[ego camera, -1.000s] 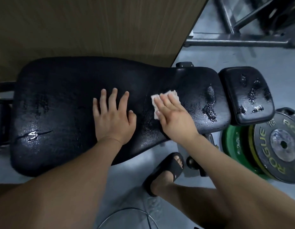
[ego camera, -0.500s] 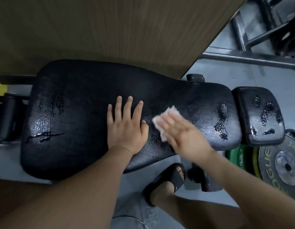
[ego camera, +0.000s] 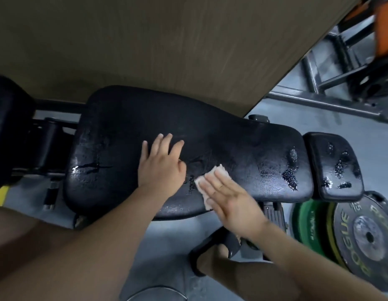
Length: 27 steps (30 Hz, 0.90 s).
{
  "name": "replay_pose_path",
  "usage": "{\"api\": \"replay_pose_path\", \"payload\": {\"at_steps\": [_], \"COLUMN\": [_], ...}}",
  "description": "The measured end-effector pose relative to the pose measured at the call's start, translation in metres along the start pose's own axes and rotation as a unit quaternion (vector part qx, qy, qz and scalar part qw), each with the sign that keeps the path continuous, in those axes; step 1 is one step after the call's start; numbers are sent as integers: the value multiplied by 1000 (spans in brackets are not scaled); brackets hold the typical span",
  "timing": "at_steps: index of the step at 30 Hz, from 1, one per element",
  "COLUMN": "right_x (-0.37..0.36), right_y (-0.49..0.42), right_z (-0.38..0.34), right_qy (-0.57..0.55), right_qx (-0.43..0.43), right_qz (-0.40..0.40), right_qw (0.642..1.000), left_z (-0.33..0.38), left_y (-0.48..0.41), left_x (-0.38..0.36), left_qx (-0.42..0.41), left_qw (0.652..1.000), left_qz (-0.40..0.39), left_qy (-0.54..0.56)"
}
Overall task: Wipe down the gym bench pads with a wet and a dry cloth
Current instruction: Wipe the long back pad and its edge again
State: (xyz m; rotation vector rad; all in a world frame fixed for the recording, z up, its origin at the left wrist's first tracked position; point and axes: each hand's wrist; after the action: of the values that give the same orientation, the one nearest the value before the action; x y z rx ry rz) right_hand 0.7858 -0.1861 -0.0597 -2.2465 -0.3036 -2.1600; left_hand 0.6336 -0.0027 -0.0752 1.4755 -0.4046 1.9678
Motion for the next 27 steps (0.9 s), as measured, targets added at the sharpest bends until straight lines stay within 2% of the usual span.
{"api": "replay_pose_path", "payload": {"at_steps": [2, 4, 6, 7, 8, 11, 13, 17, 20, 21, 23, 25, 27], "right_x": [1, 9, 13, 11, 6, -6, -12, -10, 0, 3, 5, -1, -9], "right_y": [-23, -62, -92, -97, -93, -41, -12, -62, -126, -135, -128, -92, -54], "right_z": [21, 39, 40, 31, 17, -32, -37, 14, 34, 29, 5, -22, -35], "right_qy": [25, -6, -15, -2, 3, -12, -44, 23, 5, 4, 22, 40, 1], "right_qx": [-22, -131, -200, -203, -182, -49, -9, 4, -110, -124, -72, 34, 50], "right_qz": [-9, -8, 21, 45, 53, -17, -32, -30, 35, 58, 74, 32, 1], "right_qw": [999, 991, 979, 978, 982, 999, 998, 999, 993, 991, 994, 998, 999], "left_z": [-23, -35, -36, -36, -37, -42, -42, -39, -41, -42, -43, -43, -44], "left_y": [15, 26, 29, 29, 30, 33, 32, 29, 30, 30, 31, 31, 31], "left_x": [-1, -5, -6, -7, -7, -8, -8, -7, -6, -6, -7, -9, -9], "left_qx": [-2, -11, -5, 1, 8, 23, 29, 31, 34, 34, 30, 24, 21], "left_qw": [999, 998, 998, 998, 998, 998, 998, 998, 997, 997, 996, 994, 994], "left_qz": [17, 27, 31, 34, 39, 44, 43, 44, 61, 69, 87, 101, 106], "left_qy": [-29, -50, -48, -47, -47, -45, -43, -37, -23, -11, 15, 28, 30]}}
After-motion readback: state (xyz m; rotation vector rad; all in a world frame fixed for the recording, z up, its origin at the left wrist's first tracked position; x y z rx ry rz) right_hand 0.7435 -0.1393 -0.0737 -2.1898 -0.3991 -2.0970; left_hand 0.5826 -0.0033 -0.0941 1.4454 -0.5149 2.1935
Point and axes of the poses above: each hand's wrist, its own y-axis away from the middle knuckle, its own x-axis out of the back of the hand, z = x × y, and after that the axes turned 3 degrees about -z, right-handed
